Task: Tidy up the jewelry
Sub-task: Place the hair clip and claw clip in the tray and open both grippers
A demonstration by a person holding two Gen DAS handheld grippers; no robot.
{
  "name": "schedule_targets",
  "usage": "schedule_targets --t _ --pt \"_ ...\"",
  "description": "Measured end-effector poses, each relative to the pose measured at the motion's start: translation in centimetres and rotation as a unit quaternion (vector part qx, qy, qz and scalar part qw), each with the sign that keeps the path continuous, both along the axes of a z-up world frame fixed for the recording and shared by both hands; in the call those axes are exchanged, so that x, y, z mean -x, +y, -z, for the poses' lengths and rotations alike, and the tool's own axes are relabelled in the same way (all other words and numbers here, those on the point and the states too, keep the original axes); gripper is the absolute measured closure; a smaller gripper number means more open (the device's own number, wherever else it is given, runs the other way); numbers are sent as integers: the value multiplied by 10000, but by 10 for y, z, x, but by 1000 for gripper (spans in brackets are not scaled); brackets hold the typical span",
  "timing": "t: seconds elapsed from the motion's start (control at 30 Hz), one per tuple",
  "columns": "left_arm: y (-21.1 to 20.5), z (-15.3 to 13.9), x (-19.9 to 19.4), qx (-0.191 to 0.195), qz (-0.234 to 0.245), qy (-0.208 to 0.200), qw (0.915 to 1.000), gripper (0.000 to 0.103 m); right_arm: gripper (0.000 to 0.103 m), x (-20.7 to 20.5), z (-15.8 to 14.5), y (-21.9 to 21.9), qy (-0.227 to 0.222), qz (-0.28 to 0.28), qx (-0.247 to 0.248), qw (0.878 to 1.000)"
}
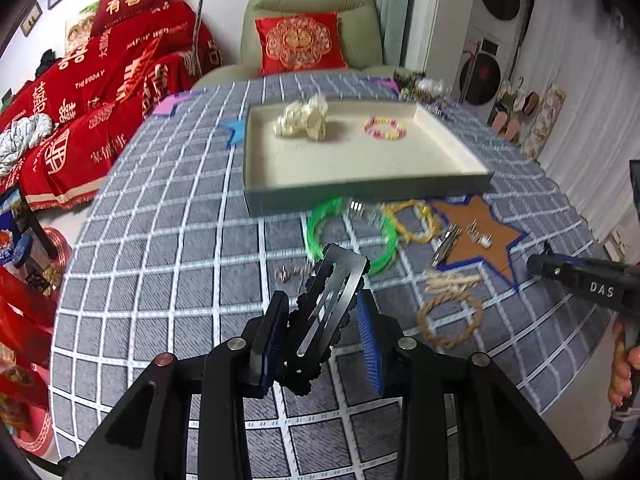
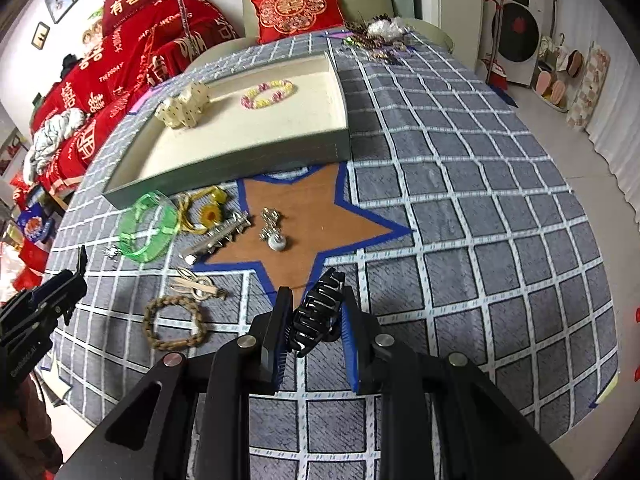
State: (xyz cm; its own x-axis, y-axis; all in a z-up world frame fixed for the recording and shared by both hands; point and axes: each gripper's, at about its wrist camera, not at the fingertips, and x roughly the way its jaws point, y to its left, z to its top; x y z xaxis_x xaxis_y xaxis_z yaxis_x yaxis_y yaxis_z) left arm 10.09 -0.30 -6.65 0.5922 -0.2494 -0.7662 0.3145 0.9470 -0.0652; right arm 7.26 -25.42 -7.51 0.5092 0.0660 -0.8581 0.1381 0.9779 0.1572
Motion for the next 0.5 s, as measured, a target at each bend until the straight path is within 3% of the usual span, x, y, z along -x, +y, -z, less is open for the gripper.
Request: schedule_targets --t 0.33,0.5 --pt "-5 -42 -10 314 102 -238 9992 60 78 -12 -38 0 -324 -200 -193 9991" --pt "-13 -53 -25 265 95 -312 9991 60 78 -27 -54 -1 -464 -305 -264 9981"
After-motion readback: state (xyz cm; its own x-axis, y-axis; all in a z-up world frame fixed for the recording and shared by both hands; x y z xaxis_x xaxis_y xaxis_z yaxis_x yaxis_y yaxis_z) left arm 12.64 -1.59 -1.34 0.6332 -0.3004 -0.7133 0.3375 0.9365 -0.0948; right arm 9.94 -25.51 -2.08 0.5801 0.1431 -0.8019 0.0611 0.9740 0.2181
